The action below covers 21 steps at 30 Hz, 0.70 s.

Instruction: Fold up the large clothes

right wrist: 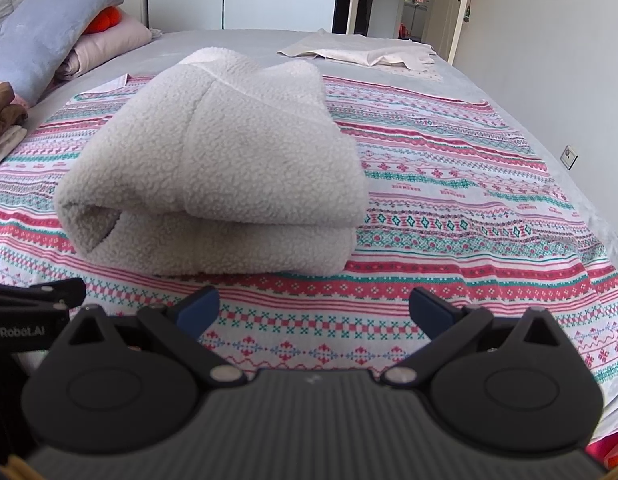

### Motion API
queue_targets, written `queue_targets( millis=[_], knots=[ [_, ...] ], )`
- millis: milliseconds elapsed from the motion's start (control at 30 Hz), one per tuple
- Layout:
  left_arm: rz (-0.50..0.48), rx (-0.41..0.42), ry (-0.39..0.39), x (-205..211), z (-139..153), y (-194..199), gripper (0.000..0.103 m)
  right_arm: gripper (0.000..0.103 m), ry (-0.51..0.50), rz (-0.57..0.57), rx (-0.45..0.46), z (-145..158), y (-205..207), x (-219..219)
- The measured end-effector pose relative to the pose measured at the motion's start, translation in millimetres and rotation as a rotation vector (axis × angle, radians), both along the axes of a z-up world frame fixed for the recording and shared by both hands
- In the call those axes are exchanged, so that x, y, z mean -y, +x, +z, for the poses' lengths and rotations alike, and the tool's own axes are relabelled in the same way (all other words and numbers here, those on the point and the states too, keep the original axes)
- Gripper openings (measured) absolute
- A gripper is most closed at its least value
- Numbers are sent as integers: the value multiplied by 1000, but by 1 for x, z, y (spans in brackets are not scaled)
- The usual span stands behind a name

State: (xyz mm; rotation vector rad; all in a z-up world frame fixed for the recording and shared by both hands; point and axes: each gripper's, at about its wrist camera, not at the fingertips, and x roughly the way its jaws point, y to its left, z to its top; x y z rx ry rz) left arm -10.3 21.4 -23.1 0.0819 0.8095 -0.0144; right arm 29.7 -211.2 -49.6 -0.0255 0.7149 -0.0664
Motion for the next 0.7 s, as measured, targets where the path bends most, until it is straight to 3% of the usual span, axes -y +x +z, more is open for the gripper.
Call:
queue_targets(
  millis=[700],
  knots=[
    [-10,-7,-14,1,-1,4,103,103,4,0,-8,-2,5,-3]
  ],
)
